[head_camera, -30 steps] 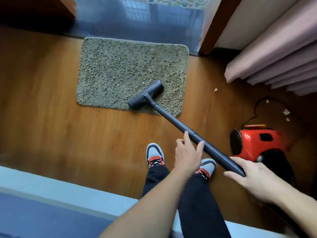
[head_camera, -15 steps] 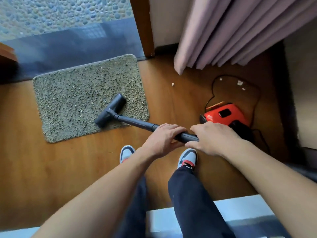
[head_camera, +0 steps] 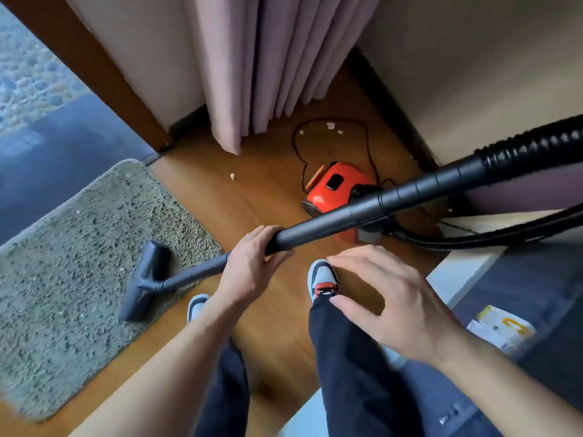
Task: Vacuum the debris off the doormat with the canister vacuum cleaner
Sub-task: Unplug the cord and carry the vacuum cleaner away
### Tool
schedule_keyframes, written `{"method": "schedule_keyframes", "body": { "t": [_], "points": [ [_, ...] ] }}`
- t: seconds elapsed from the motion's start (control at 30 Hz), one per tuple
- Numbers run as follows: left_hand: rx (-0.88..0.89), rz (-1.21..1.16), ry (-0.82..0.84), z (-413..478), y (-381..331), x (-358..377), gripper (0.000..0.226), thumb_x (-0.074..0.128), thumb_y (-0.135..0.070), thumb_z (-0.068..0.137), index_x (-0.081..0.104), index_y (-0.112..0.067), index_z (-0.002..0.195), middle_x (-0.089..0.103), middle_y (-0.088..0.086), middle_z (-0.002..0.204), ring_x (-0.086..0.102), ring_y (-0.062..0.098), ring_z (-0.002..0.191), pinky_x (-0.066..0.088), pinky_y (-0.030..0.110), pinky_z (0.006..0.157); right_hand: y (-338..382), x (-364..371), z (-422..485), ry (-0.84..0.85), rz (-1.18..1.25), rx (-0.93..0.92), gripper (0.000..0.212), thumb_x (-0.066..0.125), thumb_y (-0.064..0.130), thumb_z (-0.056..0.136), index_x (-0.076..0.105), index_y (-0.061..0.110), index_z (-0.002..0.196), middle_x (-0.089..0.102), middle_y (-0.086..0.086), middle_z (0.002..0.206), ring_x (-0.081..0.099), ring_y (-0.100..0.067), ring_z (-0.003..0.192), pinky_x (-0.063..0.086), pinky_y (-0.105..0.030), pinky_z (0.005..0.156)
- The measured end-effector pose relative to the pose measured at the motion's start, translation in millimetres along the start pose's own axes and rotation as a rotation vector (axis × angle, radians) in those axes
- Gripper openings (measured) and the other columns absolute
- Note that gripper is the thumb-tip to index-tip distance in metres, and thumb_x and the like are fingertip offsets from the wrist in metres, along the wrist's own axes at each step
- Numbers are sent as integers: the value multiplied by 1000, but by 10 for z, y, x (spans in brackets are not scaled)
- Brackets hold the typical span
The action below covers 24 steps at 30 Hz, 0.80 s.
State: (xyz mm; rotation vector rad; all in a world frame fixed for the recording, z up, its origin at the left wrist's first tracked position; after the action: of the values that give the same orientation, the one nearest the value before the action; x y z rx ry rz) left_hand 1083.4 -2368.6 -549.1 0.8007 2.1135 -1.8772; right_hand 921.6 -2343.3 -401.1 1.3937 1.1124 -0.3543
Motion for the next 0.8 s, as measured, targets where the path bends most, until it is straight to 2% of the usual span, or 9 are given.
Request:
{"method": "schedule_keyframes", "body": {
  "t": [0.17, 0.3, 0.37, 0.47, 0.5, 0.63, 0.8],
  "points": [
    [58, 18, -8, 165, -107, -148, 38, 70, -36, 87, 62, -11, 114, 60, -8, 97, 56, 14, 85, 40, 21, 73, -318, 80, -74, -214, 105, 235, 45, 64, 44, 88, 70, 16, 122, 67, 9, 116, 61, -2, 111, 45, -16, 99],
    [128, 10, 13, 362, -281, -49, 35, 67, -34, 86, 63, -12, 112, 58, -10, 93, 53, 9, 81, 40, 21, 71, -697, 199, -26, -308, 113, 351, 48, 62, 50, 88, 69, 19, 123, 68, 9, 120, 59, -2, 114, 42, -8, 98],
    [168, 13, 1, 490, -405, -14, 33, 67, -33, 87, 62, -10, 111, 56, -9, 90, 50, 8, 79, 38, 14, 70, -937, 238, 7, -343, 120, 383, 49, 60, 54, 87, 68, 21, 123, 68, 9, 122, 59, -3, 115, 45, -14, 99],
    [237, 17, -23, 711, -592, -8, 29, 68, -28, 89, 62, -7, 109, 52, -12, 84, 44, -1, 74, 36, 5, 73, -1382, 340, 49, -359, 126, 419, 50, 61, 55, 88, 66, 23, 125, 67, 6, 121, 64, -14, 110, 56, -38, 95],
    [253, 10, -25, 792, -634, -10, 27, 70, -25, 90, 62, -8, 108, 51, -16, 83, 47, -4, 74, 36, 5, 71, -1538, 390, 65, -360, 128, 426, 51, 61, 56, 88, 66, 22, 126, 66, 4, 120, 66, -16, 109, 57, -42, 91],
    [304, 19, -47, 1126, -741, 16, 21, 73, -26, 89, 59, -13, 98, 46, -18, 72, 47, -11, 69, 34, 7, 62, -2062, 649, 210, -310, 72, 476, 65, 55, 64, 88, 63, 18, 133, 64, -1, 128, 64, -21, 116, 57, -45, 94],
    [417, 24, -64, 1540, -919, 199, 25, 72, -30, 89, 58, -11, 96, 39, -20, 69, 44, -11, 65, 32, 6, 60, -2483, 909, 632, -161, -135, 417, 61, 59, 54, 91, 58, 13, 136, 61, -4, 132, 61, -24, 118, 51, -41, 103]
  ]
}}
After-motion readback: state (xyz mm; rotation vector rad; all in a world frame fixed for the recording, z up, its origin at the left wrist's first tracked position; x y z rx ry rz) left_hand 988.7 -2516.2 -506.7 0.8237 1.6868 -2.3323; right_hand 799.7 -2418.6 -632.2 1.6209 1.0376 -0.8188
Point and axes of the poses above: each hand's wrist, its own z-axis towards the middle knuckle, its own x-axis out of the palm, y = z × x, the point moved 9 cm from there along z, towards the middle knuckle
